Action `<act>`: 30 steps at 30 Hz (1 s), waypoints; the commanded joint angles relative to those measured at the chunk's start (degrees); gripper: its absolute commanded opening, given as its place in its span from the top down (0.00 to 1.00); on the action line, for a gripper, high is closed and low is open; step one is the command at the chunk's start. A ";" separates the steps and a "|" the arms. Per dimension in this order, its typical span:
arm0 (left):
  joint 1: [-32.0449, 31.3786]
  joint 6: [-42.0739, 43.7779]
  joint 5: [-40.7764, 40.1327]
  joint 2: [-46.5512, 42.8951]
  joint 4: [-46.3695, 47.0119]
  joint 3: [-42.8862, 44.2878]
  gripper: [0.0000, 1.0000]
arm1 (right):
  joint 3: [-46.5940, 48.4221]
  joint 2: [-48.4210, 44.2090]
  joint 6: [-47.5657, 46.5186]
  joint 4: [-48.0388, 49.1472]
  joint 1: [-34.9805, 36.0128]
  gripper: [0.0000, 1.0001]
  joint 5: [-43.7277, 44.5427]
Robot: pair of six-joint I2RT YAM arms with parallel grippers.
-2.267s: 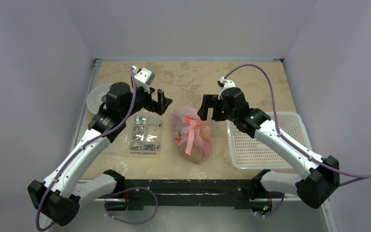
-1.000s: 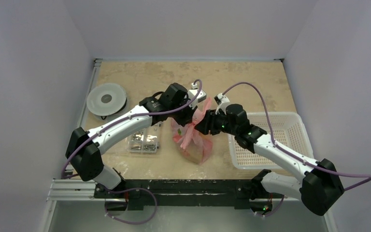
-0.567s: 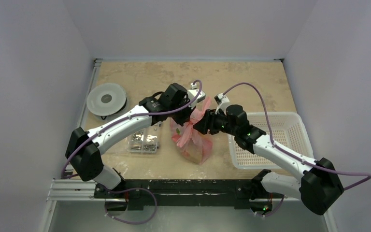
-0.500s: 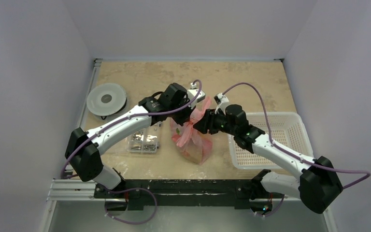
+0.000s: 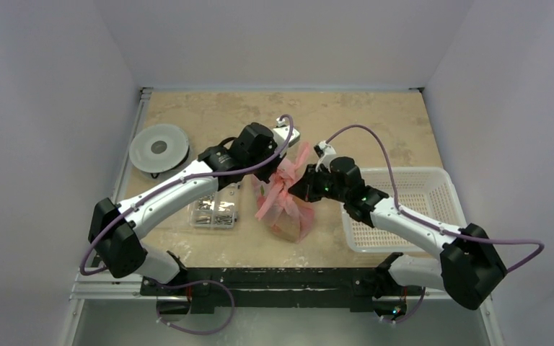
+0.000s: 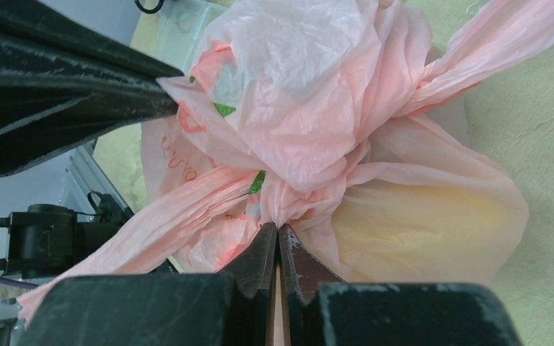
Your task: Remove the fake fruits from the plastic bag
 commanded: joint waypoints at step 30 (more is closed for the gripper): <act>-0.52 0.39 -4.01 -1.31 0.41 1.13 1.00 | 15.44 0.80 -17.49 -22.44 1.09 0.48 8.59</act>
